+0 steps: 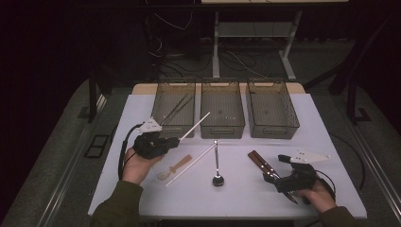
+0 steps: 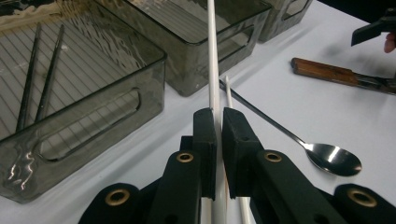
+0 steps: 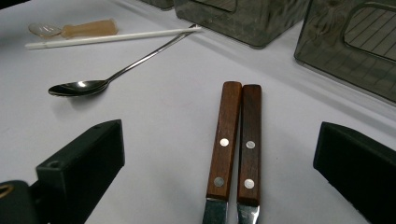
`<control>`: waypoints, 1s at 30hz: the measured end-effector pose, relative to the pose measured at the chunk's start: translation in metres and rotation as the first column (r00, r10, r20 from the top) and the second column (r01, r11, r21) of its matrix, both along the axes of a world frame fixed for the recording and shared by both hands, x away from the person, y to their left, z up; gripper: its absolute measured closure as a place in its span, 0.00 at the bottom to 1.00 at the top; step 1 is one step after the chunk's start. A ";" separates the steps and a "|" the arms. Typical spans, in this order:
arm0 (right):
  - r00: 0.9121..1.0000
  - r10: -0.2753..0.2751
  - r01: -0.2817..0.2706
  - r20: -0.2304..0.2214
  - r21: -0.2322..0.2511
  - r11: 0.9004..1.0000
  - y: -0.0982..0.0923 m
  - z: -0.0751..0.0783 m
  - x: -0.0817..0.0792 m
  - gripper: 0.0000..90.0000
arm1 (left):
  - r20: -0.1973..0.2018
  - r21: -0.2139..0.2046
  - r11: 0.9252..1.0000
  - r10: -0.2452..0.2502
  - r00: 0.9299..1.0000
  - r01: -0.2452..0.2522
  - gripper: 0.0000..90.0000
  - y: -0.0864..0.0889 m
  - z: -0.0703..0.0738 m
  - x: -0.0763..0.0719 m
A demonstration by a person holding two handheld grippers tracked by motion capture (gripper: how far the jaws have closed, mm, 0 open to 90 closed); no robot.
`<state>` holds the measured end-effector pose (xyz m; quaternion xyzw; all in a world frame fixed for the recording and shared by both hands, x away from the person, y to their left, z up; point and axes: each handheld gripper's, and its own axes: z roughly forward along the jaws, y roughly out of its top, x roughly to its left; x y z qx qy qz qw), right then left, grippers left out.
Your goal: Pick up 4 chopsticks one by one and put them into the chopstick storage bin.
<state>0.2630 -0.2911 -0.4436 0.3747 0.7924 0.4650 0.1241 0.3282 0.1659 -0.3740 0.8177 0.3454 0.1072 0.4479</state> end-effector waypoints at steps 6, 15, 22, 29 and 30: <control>1.000 -0.002 0.002 -0.001 0.000 1.000 0.000 0.000 0.000 0.02 | 0.006 -0.005 1.000 0.012 1.000 -0.012 0.93 -0.002 0.003 0.009; 1.000 -0.009 0.009 -0.004 0.007 1.000 -0.001 0.000 0.000 0.02 | 0.011 -0.008 0.999 0.041 0.999 -0.041 0.93 -0.004 0.011 0.036; 1.000 -0.006 0.006 0.001 0.008 1.000 -0.002 0.000 -0.001 0.02 | 0.013 -0.012 0.998 0.069 0.998 -0.069 0.93 -0.002 0.020 0.057; 1.000 -0.007 0.007 0.001 0.009 1.000 -0.002 0.001 -0.001 0.02 | 0.000 0.005 0.994 0.105 0.994 -0.105 0.93 -0.002 0.022 0.080; 1.000 -0.008 0.008 0.000 0.010 1.000 -0.002 0.001 -0.001 0.02 | -0.002 0.008 0.994 0.109 0.994 -0.109 0.93 -0.001 0.022 0.084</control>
